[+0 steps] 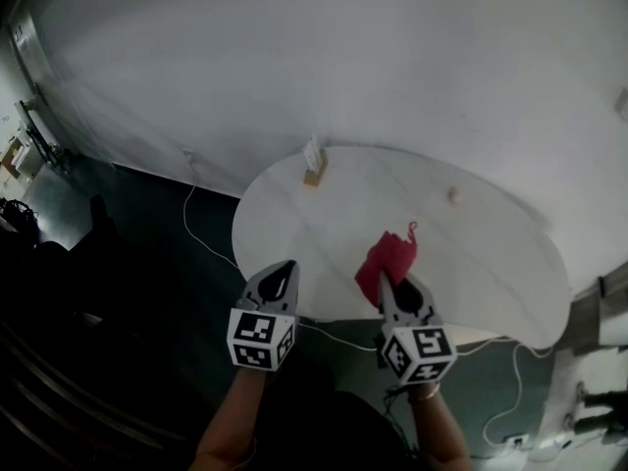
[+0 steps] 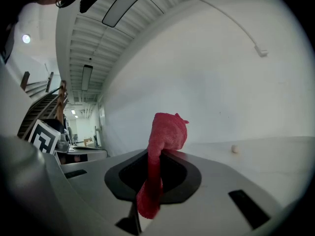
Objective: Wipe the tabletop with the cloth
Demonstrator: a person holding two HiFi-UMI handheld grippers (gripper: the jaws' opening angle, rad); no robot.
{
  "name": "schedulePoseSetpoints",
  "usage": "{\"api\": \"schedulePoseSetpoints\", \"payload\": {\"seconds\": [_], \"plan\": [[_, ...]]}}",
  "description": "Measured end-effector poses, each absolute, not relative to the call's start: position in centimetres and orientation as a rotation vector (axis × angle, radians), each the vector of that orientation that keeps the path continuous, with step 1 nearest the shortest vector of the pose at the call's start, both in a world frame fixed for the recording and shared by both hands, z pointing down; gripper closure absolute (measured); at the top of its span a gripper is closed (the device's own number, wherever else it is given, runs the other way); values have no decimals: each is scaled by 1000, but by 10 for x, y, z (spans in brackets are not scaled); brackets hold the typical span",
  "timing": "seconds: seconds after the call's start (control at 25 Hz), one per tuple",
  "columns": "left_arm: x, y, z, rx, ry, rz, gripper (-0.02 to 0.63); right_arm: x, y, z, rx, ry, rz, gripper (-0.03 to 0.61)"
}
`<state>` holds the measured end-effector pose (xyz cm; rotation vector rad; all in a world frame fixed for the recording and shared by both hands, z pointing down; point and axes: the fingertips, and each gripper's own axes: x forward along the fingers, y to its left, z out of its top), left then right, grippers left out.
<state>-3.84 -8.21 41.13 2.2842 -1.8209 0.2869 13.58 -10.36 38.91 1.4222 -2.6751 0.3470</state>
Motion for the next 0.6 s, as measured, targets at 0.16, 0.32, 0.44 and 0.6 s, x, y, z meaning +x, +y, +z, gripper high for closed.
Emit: {"api": "schedulePoseSetpoints", "payload": {"seconds": [0.16,0.32,0.44,0.6], "plan": [[-42,-81,414,2276,-1822,281,612,133,-103,393,1411,-2669,341,534],[-44,-81,413,2272,-1830,280,612,129,-102,389,1387,-2683,322,534],[-47,-79,413,2271,-1832,283,612,127,-101,394,1395,-2673,335,534],[-48,-76,416,2270,-1834,282,612,125,-99,396,1388,-2675,329,534]]}}
